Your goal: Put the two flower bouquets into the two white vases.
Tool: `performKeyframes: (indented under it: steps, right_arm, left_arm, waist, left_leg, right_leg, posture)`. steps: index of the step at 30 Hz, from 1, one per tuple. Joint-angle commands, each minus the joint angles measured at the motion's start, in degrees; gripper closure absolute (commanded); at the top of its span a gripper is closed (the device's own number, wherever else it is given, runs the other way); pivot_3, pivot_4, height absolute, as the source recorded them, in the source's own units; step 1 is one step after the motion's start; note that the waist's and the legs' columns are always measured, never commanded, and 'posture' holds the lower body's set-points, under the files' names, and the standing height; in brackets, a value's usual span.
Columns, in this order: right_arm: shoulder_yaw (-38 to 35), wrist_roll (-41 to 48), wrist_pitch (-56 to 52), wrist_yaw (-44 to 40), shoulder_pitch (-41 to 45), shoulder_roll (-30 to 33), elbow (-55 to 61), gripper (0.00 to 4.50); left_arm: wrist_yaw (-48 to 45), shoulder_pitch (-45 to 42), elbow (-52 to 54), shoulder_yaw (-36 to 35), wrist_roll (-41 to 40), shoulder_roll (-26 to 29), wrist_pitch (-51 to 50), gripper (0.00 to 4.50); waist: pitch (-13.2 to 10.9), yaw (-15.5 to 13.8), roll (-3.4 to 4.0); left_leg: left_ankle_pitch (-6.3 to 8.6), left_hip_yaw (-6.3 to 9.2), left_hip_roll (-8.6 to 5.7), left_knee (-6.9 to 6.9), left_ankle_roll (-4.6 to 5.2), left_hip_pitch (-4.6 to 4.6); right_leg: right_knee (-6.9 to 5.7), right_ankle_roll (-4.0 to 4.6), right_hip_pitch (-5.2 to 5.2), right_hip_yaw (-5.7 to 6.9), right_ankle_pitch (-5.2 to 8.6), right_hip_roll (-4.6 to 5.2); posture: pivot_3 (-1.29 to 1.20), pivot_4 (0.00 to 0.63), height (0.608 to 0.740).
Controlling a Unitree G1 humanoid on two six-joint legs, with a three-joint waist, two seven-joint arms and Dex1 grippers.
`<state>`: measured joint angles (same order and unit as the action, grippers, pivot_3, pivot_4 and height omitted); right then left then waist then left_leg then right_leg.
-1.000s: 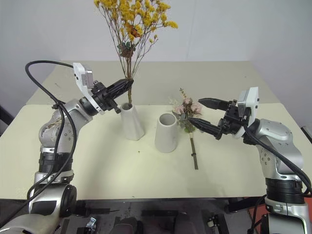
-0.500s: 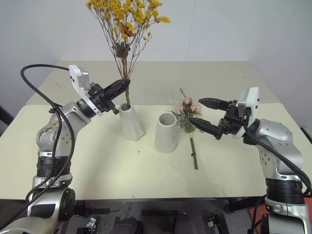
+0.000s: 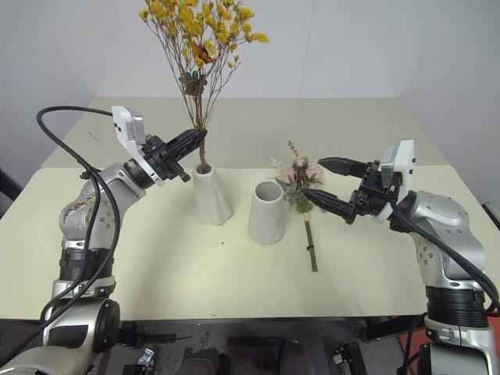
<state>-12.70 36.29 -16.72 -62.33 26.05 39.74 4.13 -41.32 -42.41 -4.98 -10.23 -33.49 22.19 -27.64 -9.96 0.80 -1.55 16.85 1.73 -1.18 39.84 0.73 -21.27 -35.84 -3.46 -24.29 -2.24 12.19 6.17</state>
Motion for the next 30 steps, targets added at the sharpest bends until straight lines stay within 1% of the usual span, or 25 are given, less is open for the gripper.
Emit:
performKeyframes:
  steps: [1,12,24,30]
  right_arm:
    - [-1.66,1.10,-0.20,-0.07,0.57,0.97,1.46,0.29]
    - [-1.57,1.12,-0.42,-0.22,0.62,1.02,1.37,0.29]
    - [-1.41,0.90,-0.19,-0.11,0.74,0.86,1.37,0.29]
    - [-1.41,0.87,-0.14,-0.33,0.76,0.97,1.21,0.29]
  left_arm:
    - [-0.40,-0.06,2.38,-0.22,-0.02,0.63,1.19,4.47]
    - [0.74,3.51,5.63,0.67,-0.19,-0.17,0.07,4.47]
    - [2.74,5.25,7.31,1.76,-0.15,-1.45,-1.08,4.47]
    - [2.86,6.51,8.58,1.62,-0.82,-0.75,-2.38,4.47]
  waist:
    - [0.00,0.00,0.00]
    - [0.00,0.00,0.00]
    - [0.00,-0.02,0.00]
    - [0.00,0.00,0.00]
  left_leg:
    - [0.00,0.00,0.00,0.00,0.00,0.00]
    - [0.00,0.01,0.00,0.00,0.00,0.00]
    - [0.00,0.01,0.00,0.00,0.00,0.00]
    - [0.00,0.00,0.00,0.00,0.01,0.00]
  right_leg:
    - [0.01,0.00,0.00,0.00,0.00,0.00]
    - [0.01,0.00,0.00,0.00,0.00,0.00]
    - [0.01,0.00,0.00,-0.01,0.00,0.00]
    - [0.02,0.00,0.00,-0.01,0.00,0.00]
  posture:
    - [0.00,0.150,0.740]
    - [0.00,0.150,0.740]
    - [0.00,0.150,0.740]
    - [0.00,0.150,0.740]
